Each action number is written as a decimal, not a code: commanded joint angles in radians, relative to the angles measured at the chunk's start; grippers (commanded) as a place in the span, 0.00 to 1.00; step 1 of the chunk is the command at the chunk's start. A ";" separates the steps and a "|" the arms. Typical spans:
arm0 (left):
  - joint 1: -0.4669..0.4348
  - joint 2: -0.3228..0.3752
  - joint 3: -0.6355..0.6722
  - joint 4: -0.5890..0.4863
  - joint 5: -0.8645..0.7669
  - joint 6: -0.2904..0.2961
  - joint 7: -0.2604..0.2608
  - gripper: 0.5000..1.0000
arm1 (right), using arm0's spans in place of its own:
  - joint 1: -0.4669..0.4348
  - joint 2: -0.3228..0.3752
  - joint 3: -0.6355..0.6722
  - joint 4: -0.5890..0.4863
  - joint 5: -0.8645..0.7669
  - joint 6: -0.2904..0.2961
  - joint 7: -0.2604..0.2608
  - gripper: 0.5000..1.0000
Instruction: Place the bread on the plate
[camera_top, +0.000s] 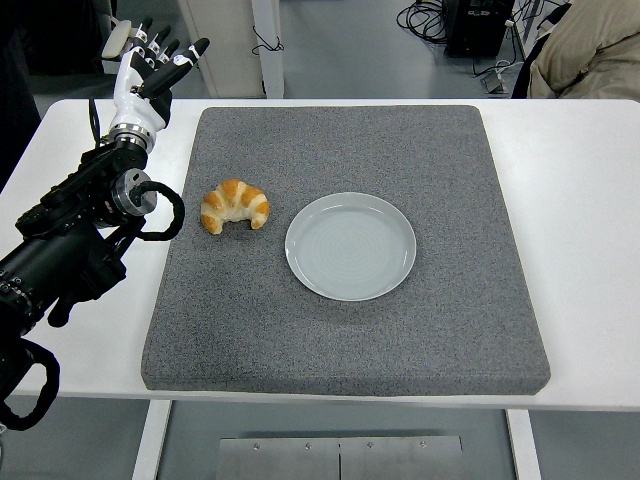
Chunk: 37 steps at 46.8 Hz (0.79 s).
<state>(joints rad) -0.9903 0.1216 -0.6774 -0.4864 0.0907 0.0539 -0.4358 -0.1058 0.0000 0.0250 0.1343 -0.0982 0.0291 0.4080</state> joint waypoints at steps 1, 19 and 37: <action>0.001 0.000 0.002 0.000 0.000 -0.003 -0.001 0.94 | 0.000 0.000 0.000 0.001 0.000 0.000 0.000 1.00; -0.004 0.047 0.067 -0.003 0.011 -0.011 -0.038 0.94 | 0.000 0.000 0.000 0.001 0.000 0.000 0.000 1.00; -0.010 0.130 0.206 -0.130 0.012 -0.006 0.035 0.94 | 0.000 0.000 0.001 -0.001 0.000 0.000 0.000 1.00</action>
<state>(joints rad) -0.9939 0.2353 -0.5096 -0.5939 0.1025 0.0468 -0.4200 -0.1057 0.0000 0.0248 0.1341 -0.0982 0.0292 0.4081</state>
